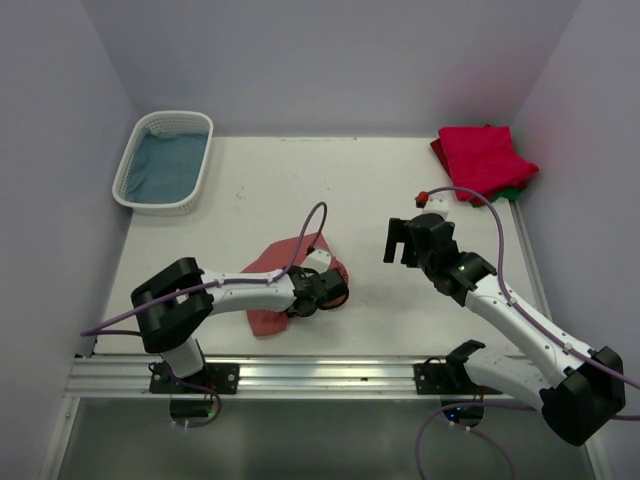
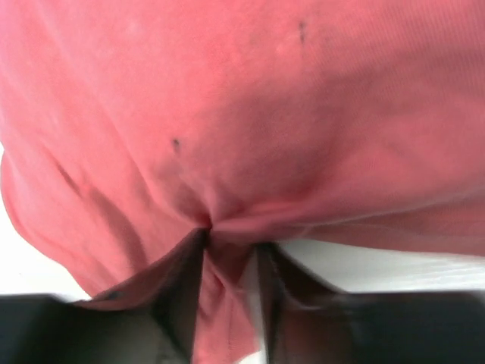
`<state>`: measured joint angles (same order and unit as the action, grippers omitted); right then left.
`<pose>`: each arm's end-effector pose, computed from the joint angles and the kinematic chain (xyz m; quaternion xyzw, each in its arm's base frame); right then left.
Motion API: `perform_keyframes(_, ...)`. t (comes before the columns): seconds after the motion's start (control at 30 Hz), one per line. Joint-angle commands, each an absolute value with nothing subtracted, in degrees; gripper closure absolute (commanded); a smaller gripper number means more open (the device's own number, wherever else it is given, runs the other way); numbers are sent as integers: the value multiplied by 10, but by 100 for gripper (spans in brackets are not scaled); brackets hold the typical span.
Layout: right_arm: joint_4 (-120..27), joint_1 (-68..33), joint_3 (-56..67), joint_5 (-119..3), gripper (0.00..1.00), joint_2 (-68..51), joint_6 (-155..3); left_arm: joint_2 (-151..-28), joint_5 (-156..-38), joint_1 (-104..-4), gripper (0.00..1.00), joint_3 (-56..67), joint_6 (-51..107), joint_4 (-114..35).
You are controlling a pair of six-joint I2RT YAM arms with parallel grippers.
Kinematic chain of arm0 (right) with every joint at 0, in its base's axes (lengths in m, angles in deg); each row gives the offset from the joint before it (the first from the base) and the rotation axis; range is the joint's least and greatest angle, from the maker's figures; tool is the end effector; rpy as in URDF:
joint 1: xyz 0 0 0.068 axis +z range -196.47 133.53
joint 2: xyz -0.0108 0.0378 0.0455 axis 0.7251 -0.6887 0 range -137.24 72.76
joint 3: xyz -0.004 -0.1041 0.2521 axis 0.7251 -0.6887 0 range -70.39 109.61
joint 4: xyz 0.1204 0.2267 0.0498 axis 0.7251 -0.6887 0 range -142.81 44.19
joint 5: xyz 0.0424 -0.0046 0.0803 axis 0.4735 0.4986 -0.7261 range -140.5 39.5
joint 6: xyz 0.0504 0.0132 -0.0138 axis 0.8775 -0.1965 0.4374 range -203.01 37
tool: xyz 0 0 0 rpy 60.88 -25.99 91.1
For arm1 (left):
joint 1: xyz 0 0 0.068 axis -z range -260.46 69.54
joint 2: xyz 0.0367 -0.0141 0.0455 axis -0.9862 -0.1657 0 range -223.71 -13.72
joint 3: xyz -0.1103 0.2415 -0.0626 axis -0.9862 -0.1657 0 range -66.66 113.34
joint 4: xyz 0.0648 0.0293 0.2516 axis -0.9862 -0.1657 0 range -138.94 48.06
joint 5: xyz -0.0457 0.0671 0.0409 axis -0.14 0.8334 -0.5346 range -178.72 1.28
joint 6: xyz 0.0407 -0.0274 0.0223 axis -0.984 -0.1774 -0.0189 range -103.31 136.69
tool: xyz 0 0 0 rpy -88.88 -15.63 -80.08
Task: Fold and stack the t-shirts
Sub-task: Flatten the tshirt out
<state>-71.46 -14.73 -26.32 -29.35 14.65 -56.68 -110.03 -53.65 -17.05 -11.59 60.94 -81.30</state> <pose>0.1898 0.1024 0.2679 0.0359 0.8925 0.0576 0.4459 0.1478 -0.2499 0.1577 0.1338 0.9412 0.1142 0.2885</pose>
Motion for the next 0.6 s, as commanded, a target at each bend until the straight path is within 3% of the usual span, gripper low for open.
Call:
perform_keyframes(0.0, -695, -148, -258, -281, 1, 155, -573, -1100, -506, -169, 100, -108, 591, -805)
perform_keyframes(0.27, -683, -149, -267, -281, 1, 147, -571, -1029, -481, -125, 100, 4, 626, -915)
perform_keyframes(0.4, -677, -149, -270, -294, 1, 138, -571, -945, -440, -134, 100, 18, 634, -901)
perform_keyframes(0.57, -659, -149, -272, -347, 1, 114, -578, -821, -476, -309, 100, -85, 587, -755)
